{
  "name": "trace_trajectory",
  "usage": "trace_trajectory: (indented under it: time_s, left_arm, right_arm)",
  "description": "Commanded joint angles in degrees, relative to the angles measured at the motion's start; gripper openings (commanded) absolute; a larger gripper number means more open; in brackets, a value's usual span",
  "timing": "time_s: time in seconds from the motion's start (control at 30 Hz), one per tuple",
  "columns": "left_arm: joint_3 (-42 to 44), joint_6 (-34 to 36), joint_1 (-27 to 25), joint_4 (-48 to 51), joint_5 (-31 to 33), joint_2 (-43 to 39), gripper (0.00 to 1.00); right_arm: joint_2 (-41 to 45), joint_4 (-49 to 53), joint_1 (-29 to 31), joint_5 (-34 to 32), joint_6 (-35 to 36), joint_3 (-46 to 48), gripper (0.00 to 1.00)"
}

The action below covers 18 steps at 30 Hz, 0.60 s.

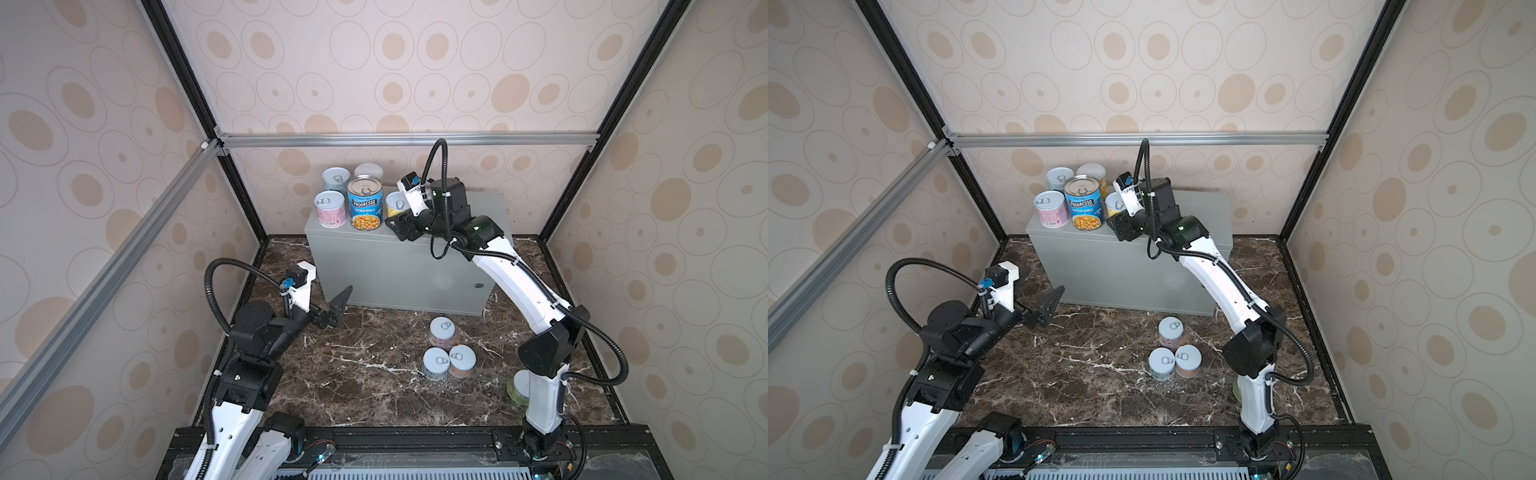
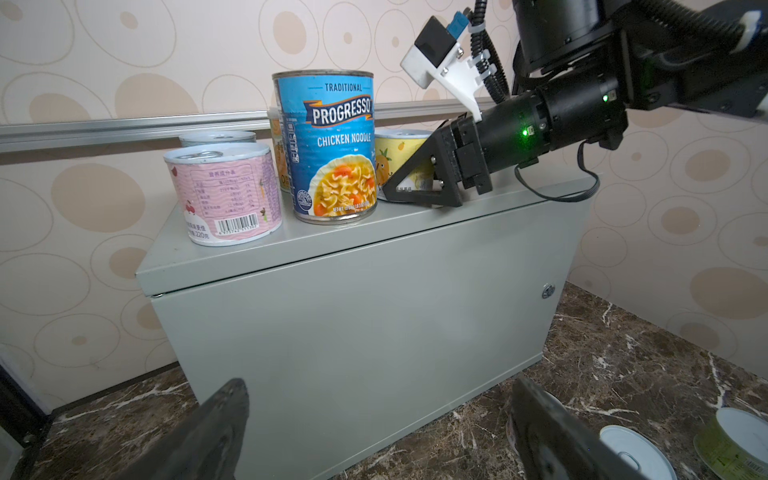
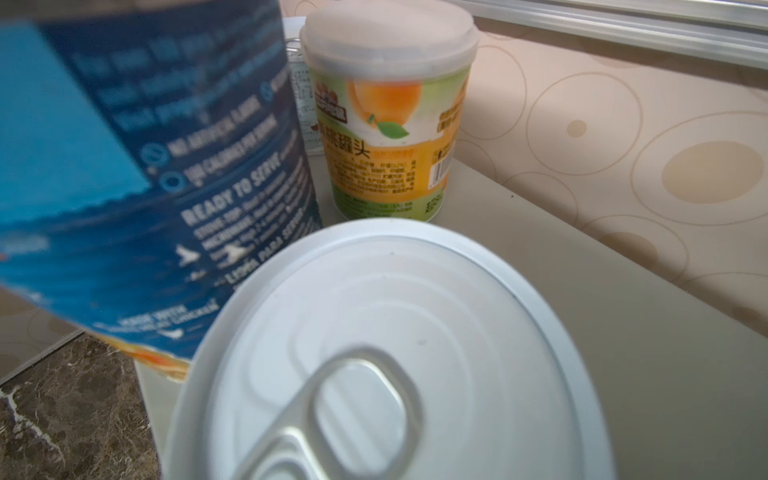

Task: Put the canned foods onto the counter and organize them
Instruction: 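Lower the yellow-labelled can beside the orange-label cup and open the right gripper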

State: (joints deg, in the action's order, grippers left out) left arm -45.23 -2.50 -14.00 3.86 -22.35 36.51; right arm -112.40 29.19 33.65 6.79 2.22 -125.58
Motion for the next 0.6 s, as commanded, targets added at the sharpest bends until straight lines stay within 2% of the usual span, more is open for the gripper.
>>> trace_trajectory:
  time_s: [0.0,0.13,0.27,0.37,0.47,0.57]
  left_arm:
    - [-0.65,1.27,-0.41,-0.85,0.05,-0.34,0.98]
    - [-0.95,1.37,-0.49,-0.78,-0.14,0.05,0.98]
    - [-1.43,1.36,-0.49,-0.7,-0.33,0.77,0.98]
    - [-1.62,1.36,-0.48,-0.47,-0.4,0.93,0.98]
    - [-1.83,1.22,-0.45,-0.34,-0.33,1.01,0.98]
    - [-1.97,1.04,-0.46,-0.48,-0.62,1.28,0.98]
  right_arm:
    - [-0.18,-0.23,-1.67,-2.51,-2.22,-0.49,0.61]
    - [-1.96,-0.15,-2.73,-1.48,-1.75,-2.59,0.64]
    - [-6.62,3.21,-3.65,-0.37,-1.54,-10.81,0.68]
    - [-8.62,5.64,-3.85,-0.17,-1.0,-14.5,0.78]
    - [-6.38,5.06,-3.84,-0.68,-0.68,-10.96,0.88]
    - [-0.97,0.86,-3.85,-1.44,-0.34,-1.34,0.92]
